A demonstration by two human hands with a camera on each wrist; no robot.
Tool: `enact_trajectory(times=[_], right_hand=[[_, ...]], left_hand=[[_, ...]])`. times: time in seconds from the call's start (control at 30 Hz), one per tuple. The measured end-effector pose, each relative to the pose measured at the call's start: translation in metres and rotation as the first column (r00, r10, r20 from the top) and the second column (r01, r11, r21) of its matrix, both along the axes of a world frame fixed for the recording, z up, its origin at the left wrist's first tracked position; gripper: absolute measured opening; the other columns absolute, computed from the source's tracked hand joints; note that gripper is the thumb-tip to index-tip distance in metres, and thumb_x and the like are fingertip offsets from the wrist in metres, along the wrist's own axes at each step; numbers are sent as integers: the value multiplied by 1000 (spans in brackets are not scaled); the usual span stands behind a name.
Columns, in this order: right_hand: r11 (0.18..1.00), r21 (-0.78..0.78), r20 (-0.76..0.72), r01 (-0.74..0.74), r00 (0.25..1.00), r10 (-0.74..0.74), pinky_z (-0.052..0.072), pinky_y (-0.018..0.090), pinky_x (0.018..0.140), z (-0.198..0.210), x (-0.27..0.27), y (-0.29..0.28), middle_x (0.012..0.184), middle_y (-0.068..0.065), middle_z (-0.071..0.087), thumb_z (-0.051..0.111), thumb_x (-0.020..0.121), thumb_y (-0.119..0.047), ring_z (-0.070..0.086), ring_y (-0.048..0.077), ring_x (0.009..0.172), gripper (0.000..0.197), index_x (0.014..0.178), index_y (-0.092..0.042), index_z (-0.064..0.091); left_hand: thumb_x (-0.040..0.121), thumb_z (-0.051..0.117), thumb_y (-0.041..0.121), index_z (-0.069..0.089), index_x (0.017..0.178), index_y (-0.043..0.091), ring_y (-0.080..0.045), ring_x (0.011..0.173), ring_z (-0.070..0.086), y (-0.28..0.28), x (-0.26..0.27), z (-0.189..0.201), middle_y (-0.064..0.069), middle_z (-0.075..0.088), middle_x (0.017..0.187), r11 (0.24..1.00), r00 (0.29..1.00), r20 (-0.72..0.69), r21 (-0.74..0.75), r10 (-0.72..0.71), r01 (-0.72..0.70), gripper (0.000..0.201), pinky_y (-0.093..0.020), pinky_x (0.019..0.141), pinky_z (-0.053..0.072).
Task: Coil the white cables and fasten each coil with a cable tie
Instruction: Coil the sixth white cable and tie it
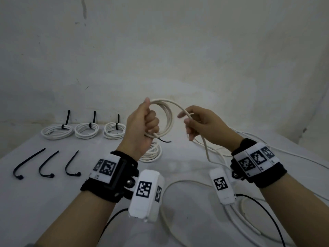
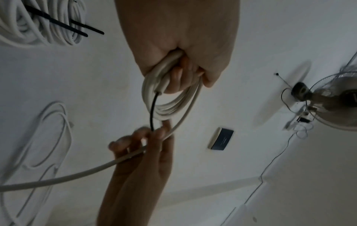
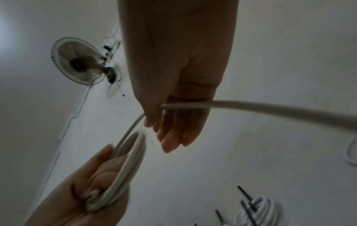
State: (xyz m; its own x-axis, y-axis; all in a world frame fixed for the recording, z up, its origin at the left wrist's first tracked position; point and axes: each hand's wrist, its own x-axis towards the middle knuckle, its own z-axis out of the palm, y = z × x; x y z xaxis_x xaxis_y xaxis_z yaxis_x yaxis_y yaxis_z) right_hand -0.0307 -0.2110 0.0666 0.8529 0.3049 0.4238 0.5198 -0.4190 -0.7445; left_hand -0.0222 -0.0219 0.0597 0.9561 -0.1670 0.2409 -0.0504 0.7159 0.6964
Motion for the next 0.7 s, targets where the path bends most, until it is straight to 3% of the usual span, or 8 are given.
enact_trajectory(times=[0.1,0.2,0.27,0.33,0.43,0.5,0.6,0.7], right_hand=[[995,-77,-45,65,997,-68,54,33,71,-10,10,-30,68,7,56,49,96,-3,61,17,63,13,90,-11,56],[968,-58,-42,244,968,-247,52,36,73,-13,23,-52,72,7,60,47,97,-5,65,19,70,17,84,-14,55],[936,-27,54,352,935,-350,54,37,70,-9,31,-58,71,6,59,48,96,-7,64,18,66,15,86,-13,57],[908,-102,213,407,900,-380,53,36,67,-5,37,-57,68,3,57,48,95,-8,61,15,60,15,91,-14,60],[795,-453,422,403,883,-208,44,33,65,-9,33,-45,82,5,56,49,95,-6,57,21,72,19,105,-11,64],[693,-612,500,381,865,-35,39,32,57,-17,25,-35,88,6,53,51,93,-2,51,19,67,25,111,-12,64],[599,-688,603,409,782,159,32,31,42,-20,11,-19,82,7,49,59,80,10,38,20,51,40,111,-14,65],[586,-686,676,431,677,293,23,27,47,-9,-6,3,80,7,49,44,81,3,26,15,59,37,104,-14,69]], left_hand=[[99,40,30,22,61,21,-2,28,18,17,8,6,10,21,37,995,998,-34,-91,45,-48,43,-13,28,15],[99,41,32,23,62,21,-2,28,19,27,15,7,9,21,37,989,997,-38,-126,72,-77,43,-13,28,17],[99,42,34,24,62,21,-3,28,19,27,16,5,9,20,37,989,996,-49,-120,81,-86,43,-14,29,19],[98,43,35,24,61,21,-3,28,19,25,16,4,9,20,37,986,995,-59,-137,83,-91,44,-14,29,19],[98,44,38,25,61,21,-4,29,20,27,18,7,9,21,38,970,988,-79,-191,134,-147,45,-15,31,21],[97,45,42,26,61,21,-5,31,21,30,21,9,8,22,40,955,972,-87,-190,217,-230,45,-16,33,23],[94,43,48,30,64,20,-6,35,22,28,23,10,7,21,45,937,944,-69,-113,324,-330,44,-17,36,26],[96,42,45,31,66,18,-6,35,25,20,24,6,8,24,43,920,920,-14,7,391,-391,42,-18,38,29]])
